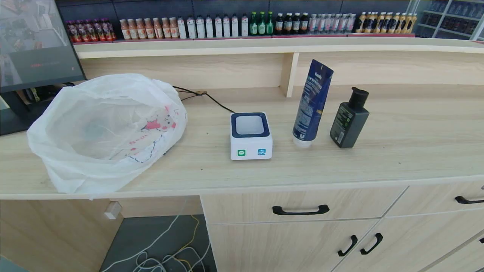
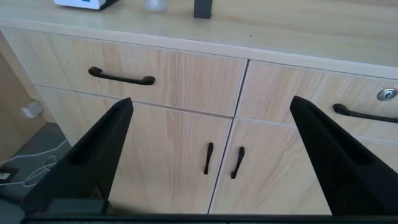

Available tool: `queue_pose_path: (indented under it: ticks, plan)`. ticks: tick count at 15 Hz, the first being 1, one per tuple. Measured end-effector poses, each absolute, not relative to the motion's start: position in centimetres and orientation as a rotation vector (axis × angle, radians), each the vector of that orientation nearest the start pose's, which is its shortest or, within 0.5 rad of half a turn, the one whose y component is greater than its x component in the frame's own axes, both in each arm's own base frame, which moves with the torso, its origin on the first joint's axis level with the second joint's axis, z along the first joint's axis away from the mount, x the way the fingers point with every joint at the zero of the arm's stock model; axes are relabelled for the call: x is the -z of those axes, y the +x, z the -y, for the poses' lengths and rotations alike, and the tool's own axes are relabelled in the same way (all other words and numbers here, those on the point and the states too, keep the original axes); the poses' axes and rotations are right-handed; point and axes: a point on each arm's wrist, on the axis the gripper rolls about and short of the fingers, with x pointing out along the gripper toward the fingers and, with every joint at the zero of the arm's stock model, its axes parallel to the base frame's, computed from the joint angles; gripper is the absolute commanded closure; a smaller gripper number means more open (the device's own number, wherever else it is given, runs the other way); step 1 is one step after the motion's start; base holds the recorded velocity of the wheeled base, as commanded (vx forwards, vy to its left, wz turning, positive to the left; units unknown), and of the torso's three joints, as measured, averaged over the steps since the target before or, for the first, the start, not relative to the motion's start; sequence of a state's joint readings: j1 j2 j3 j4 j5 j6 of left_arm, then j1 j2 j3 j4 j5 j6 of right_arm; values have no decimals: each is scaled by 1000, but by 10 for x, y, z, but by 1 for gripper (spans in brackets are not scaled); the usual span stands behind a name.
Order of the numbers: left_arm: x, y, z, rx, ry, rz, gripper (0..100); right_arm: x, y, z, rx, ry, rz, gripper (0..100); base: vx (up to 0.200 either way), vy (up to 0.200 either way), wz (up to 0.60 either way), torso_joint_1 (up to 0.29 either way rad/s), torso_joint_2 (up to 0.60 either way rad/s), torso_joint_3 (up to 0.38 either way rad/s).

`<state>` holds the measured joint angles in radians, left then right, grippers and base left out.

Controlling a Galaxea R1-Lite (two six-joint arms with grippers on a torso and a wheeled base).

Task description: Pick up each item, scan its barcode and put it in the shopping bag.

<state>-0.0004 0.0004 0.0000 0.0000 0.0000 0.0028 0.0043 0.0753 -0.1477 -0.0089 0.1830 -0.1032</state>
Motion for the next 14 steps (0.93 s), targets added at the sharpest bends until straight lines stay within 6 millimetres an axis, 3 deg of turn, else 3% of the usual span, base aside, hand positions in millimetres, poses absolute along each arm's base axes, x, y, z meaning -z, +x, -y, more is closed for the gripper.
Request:
queue_pose_path:
  ticks: [8, 11, 14]
  plan:
    - [-75, -23, 0, 0, 3, 0, 0, -192, 3, -6, -258, -99, 4, 0, 0, 0, 0, 0, 0, 0]
    - [-75, -23, 0, 0, 3, 0, 0, -209, 15, -6, -280, -96, -9, 0, 0, 0, 0, 0, 0, 0]
    - [-75, -23, 0, 0, 3, 0, 0, -212, 23, -5, -233, -96, -39, 0, 0, 0, 0, 0, 0, 0]
